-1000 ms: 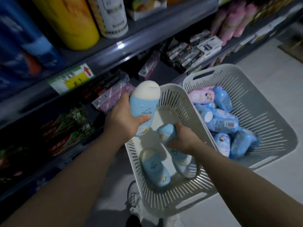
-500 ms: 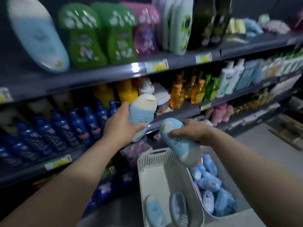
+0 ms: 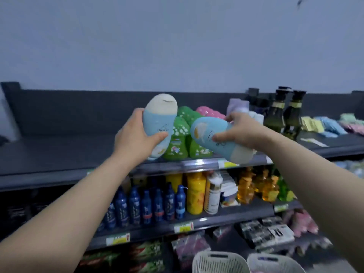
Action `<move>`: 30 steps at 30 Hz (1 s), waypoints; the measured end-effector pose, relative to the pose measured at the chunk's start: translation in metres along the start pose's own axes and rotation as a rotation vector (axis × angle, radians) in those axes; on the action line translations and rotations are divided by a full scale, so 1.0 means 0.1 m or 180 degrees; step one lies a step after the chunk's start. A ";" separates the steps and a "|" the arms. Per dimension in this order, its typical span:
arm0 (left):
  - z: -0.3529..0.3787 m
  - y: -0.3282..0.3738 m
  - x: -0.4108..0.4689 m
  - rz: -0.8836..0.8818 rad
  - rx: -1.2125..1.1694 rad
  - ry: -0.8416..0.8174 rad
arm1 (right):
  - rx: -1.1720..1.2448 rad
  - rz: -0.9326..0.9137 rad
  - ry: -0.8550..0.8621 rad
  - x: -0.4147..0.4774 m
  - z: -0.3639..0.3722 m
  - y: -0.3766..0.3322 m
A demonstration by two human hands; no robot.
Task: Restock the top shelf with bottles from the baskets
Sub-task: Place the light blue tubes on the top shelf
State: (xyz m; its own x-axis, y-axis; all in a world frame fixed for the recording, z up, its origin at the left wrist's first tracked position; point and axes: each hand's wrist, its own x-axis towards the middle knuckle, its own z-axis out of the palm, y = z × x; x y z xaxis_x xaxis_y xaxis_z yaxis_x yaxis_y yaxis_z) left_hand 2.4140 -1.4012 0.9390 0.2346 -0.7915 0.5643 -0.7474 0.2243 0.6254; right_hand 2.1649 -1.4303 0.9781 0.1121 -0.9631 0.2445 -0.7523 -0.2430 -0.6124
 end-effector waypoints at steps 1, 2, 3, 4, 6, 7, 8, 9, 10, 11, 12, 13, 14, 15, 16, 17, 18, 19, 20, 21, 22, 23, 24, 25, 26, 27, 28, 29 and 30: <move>-0.10 -0.02 0.11 -0.0019 0.0006 0.0131 | -0.0026 -0.0083 0.0084 0.09 -0.01 -0.12; -0.19 -0.05 0.22 -0.0043 0.0009 0.0245 | -0.0023 -0.0152 0.0145 0.20 -0.01 -0.22; -0.26 -0.08 0.33 -0.0071 0.0000 0.0337 | 0.0010 -0.0205 0.0170 0.31 0.00 -0.31; -0.32 -0.13 0.44 -0.0101 -0.0006 0.0403 | 0.0066 -0.0212 0.0179 0.43 0.02 -0.40; -0.40 -0.26 0.68 -0.0167 0.0003 0.0476 | 0.0429 -0.0077 0.0161 0.68 0.07 -0.56; -0.43 -0.34 0.80 -0.0209 0.0010 0.0490 | 0.0745 0.0040 0.0131 0.82 0.10 -0.63; -0.43 -0.43 0.91 -0.0252 0.0018 0.0494 | 0.1067 0.0176 0.0087 0.96 0.14 -0.69; -0.43 -0.53 1.04 -0.0293 0.0029 0.0490 | 0.1314 0.0326 0.0025 1.11 0.19 -0.74; -0.42 -0.62 1.15 -0.0333 0.0047 0.0477 | 0.1496 0.0463 -0.0078 1.24 0.23 -0.79; -0.40 -0.72 1.27 -0.0375 0.0067 0.0456 | 0.1620 0.0589 -0.0176 1.37 0.28 -0.83; -0.38 -0.82 1.39 -0.0422 0.0085 0.0427 | 0.1702 0.0680 -0.0254 1.50 0.35 -0.86; -0.35 -0.91 1.50 -0.0466 0.0098 0.0396 | 0.1733 0.0718 -0.0302 1.62 0.41 -0.88; -0.31 -1.01 1.61 -0.0502 0.0106 0.0360 | 0.1731 0.0721 -0.0303 1.75 0.48 -0.90; -0.27 -1.11 1.72 -0.0530 0.0111 0.0323 | 0.1633 0.0690 -0.0264 1.88 0.55 -0.93; -0.23 -1.20 1.83 -0.0552 0.0116 0.0288 | 0.1430 0.0632 -0.0199 1.99 0.60 -0.95; -0.19 -1.28 1.93 -0.0573 0.0120 0.0248 | 0.1158 0.0570 -0.0148 2.11 0.66 -0.98; -0.15 -1.37 2.03 -0.0593 0.0119 0.0208 | 0.0896 0.0494 -0.0137 2.23 0.72 -1.01; -0.11 -1.45 2.13 -0.0608 0.0108 0.0171 | 0.0659 0.0423 -0.0165 2.34 0.77 -1.05; -0.08 -1.53 2.22 -0.0619 0.0093 0.0133 | 0.0444 0.0342 -0.0234 2.44 0.84 -1.08; -0.04 -1.60 2.30 -0.0625 0.0079 0.0097 | 0.0210 0.0290 -0.0304 2.56 0.91 -1.11; 0.00 -1.67 2.37 -0.0629 0.0064 0.0065 | -0.0042 0.0242 -0.0394 2.67 0.99 -1.13; 0.04 -1.73 2.45 -0.0632 0.0050 0.0037 | -0.0303 0.0218 -0.0491 2.77 1.08 -1.17; 0.08 -1.80 2.52 -0.0635 0.0043 0.0002 | -0.0516 0.0201 -0.0591 2.87 1.16 -1.19; 0.13 -1.86 2.58 -0.0637 0.0049 -0.0041 | -0.0697 0.0201 -0.0703 2.95 1.25 -1.21; 0.17 -1.93 2.63 -0.0633 0.0064 -0.0082 | -0.0866 0.0200 -0.0806 3.05 1.35 -1.22; 0.21 -1.99 2.68 -0.0626 0.0080 -0.0120 | -0.1030 0.0187 -0.0919 3.13 1.44 -1.23; 0.25 -2.05 2.73 -0.0619 0.0089 -0.0153 | -0.1178 0.0163 -0.1042 3.20 1.52 -1.23; 0.29 -2.11 2.77 -0.0615 0.0089 -0.0184 | -0.1282 0.0161 -0.1149 3.27 1.61 -1.24; 0.32 -2.17 2.81 -0.0615 0.0085 -0.0216 | -0.1349 0.0160 -0.1251 3.33 1.70 -1.23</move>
State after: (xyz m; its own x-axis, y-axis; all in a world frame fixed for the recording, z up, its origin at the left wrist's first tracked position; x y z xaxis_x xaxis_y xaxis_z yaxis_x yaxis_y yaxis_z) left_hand 2.6222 -1.6905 0.9446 0.3334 -0.8550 0.3972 -0.7090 0.0503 0.7034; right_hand 2.4053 -1.7410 1.0074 0.2413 -0.9625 -0.1241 -0.9481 -0.2065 -0.2416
